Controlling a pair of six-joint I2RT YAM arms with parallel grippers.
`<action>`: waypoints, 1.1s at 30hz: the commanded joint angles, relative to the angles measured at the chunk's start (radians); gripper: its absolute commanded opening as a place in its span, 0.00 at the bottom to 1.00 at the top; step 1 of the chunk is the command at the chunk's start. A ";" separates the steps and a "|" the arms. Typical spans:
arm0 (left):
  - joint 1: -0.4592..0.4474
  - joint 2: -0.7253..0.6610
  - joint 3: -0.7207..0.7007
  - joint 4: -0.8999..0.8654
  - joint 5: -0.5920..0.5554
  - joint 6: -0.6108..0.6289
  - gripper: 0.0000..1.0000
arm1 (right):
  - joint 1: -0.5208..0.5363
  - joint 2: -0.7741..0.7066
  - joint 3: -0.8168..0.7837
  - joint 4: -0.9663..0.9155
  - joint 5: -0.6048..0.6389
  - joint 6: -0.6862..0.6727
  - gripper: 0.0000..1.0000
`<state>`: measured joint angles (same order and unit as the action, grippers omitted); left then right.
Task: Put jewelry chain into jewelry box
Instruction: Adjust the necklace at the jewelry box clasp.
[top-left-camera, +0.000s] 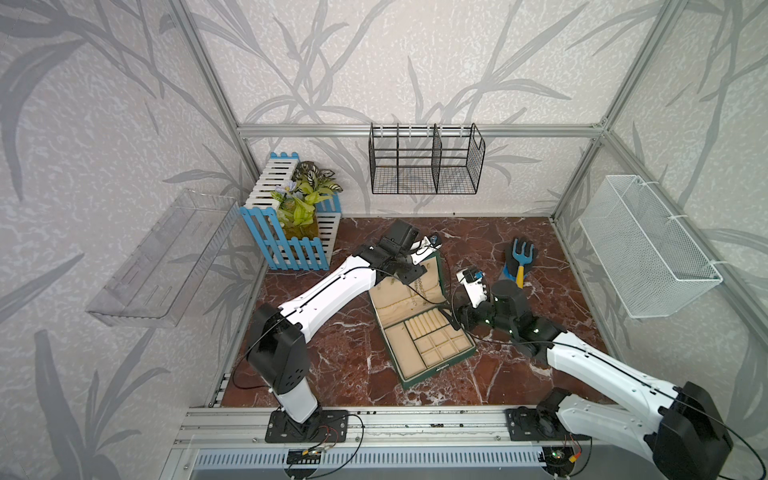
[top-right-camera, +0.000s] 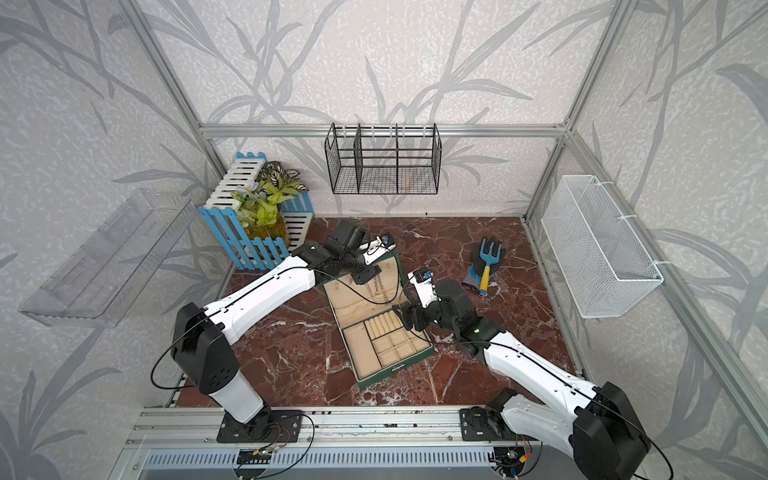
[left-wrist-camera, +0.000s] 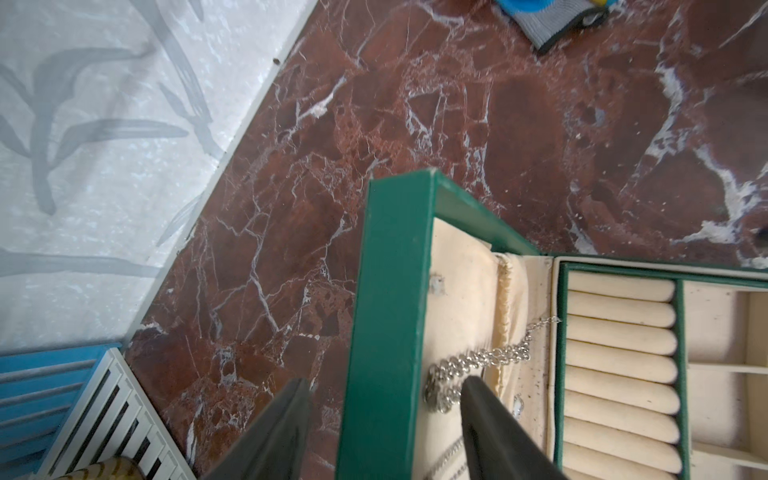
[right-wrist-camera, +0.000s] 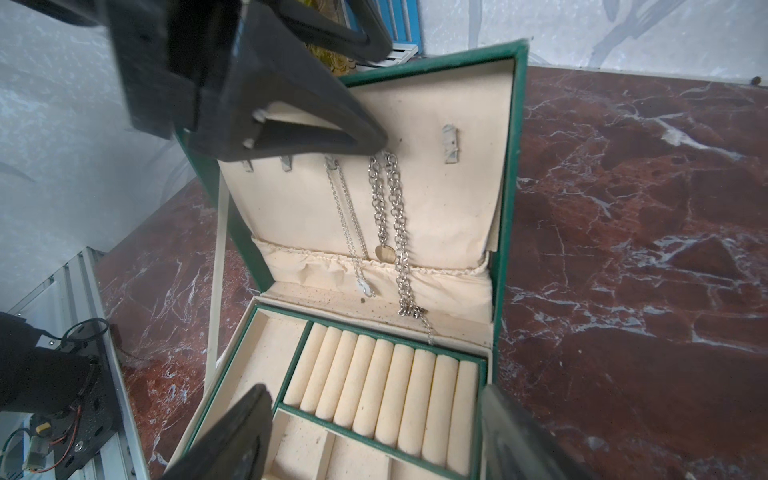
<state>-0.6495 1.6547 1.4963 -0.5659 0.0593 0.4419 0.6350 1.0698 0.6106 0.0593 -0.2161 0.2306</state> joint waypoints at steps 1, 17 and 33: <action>-0.017 -0.088 -0.032 0.048 0.036 -0.050 0.60 | -0.001 -0.018 -0.012 0.007 0.028 0.026 0.82; -0.062 -0.197 -0.384 0.097 -0.015 -0.209 0.36 | -0.001 0.060 -0.012 0.052 0.000 0.118 0.79; -0.050 -0.056 -0.347 0.129 -0.082 -0.164 0.33 | -0.001 0.082 -0.011 0.068 -0.025 0.128 0.79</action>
<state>-0.7067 1.5833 1.1122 -0.4610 0.0097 0.2607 0.6350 1.1408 0.5842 0.1070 -0.2237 0.3515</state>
